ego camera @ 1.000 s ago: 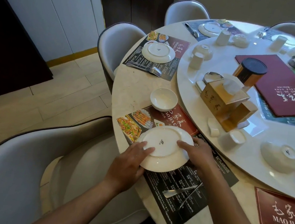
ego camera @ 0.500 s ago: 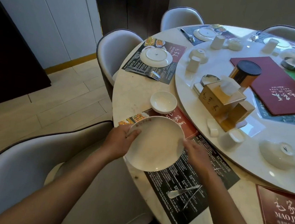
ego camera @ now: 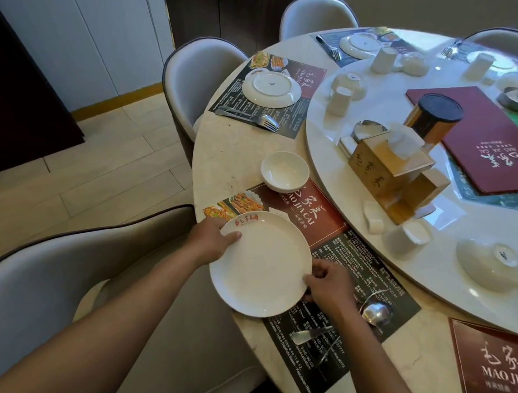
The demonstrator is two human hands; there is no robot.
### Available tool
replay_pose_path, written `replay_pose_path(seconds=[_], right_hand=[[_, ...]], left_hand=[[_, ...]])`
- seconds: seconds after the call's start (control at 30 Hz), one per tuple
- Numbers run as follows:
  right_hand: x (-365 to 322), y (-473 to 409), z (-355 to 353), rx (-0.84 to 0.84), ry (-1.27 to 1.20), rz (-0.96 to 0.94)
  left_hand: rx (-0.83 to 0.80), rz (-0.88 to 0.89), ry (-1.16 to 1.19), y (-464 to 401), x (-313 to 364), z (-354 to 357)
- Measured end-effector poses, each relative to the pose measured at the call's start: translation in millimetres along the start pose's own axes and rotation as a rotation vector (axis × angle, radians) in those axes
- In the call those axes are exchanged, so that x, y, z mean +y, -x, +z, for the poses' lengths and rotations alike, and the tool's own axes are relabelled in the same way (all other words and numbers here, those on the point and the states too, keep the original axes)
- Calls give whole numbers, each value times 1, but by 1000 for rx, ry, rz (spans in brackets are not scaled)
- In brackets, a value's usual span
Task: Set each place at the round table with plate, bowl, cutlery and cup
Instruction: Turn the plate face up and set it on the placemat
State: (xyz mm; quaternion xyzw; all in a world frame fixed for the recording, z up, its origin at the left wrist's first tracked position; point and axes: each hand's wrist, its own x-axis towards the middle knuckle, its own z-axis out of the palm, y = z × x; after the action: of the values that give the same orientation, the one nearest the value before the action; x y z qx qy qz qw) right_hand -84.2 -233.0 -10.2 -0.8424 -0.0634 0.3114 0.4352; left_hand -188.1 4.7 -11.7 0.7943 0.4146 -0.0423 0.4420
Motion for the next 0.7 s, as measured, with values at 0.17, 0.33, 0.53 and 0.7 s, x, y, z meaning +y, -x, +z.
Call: replay_pose_path(seconds=[0.17, 0.33, 0.53, 0.7], right_hand=[[7, -4, 0, 16, -38, 51], [7, -4, -6, -11, -59, 73], [-3, -14, -3, 115, 101, -17], [-21, -22, 3, 94, 218, -144]], left_hand=[[32, 8, -110, -10, 7, 3], [179, 5, -71, -6, 7, 7], [360, -69, 123, 27, -3, 16], [278, -231, 158, 69, -20, 34]])
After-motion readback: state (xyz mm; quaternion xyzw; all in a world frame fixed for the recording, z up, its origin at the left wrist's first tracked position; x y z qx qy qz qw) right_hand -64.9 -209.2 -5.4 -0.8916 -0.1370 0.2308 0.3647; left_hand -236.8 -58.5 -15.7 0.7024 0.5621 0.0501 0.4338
